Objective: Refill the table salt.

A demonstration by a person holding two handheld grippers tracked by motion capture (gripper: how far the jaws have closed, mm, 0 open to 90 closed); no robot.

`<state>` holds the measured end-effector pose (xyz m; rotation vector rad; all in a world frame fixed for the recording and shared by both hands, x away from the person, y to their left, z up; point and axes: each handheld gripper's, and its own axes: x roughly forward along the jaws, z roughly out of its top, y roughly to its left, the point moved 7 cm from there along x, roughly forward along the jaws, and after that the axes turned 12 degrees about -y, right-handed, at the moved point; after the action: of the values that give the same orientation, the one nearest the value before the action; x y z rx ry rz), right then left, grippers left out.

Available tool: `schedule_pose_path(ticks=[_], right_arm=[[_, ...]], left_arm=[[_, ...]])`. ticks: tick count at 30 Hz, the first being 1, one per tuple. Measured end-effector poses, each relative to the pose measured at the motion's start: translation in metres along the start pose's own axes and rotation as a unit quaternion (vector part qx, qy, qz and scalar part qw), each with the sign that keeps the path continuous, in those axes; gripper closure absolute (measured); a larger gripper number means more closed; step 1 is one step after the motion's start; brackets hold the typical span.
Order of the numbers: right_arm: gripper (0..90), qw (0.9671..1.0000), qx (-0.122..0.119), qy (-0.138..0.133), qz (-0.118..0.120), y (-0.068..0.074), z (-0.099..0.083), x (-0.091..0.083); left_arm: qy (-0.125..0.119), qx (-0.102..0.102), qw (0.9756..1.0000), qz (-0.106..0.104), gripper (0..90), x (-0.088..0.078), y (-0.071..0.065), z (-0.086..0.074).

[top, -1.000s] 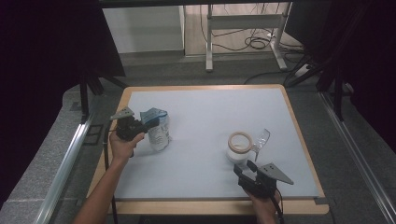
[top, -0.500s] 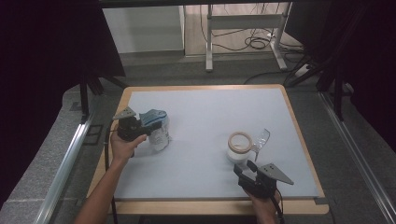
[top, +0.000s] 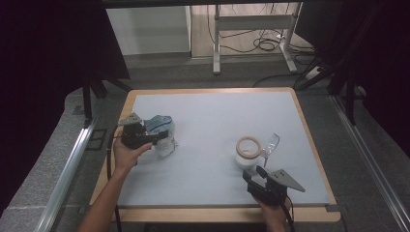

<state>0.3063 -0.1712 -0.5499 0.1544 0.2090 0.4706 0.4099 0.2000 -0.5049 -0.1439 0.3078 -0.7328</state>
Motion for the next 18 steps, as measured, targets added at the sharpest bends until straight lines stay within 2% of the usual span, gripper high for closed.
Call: schedule_pose_path(ticks=[6,14,18], right_arm=[[41.6,1.0,0.001,-0.003,-0.001,-0.002,0.001,0.0],[41.6,1.0,-0.003,-0.004,0.0,0.0,0.003,-0.002],[42.7,0.9997,-0.02,-0.01,-0.005,-0.002,0.007,-0.008]], left_arm=[[0.009,0.003,0.9999,0.006,33.7,-0.014,0.001,-0.011],[0.022,0.005,0.9997,0.01,33.0,-0.024,-0.005,-0.024],[0.028,0.0,0.9995,0.012,31.9,-0.027,-0.007,-0.032]])
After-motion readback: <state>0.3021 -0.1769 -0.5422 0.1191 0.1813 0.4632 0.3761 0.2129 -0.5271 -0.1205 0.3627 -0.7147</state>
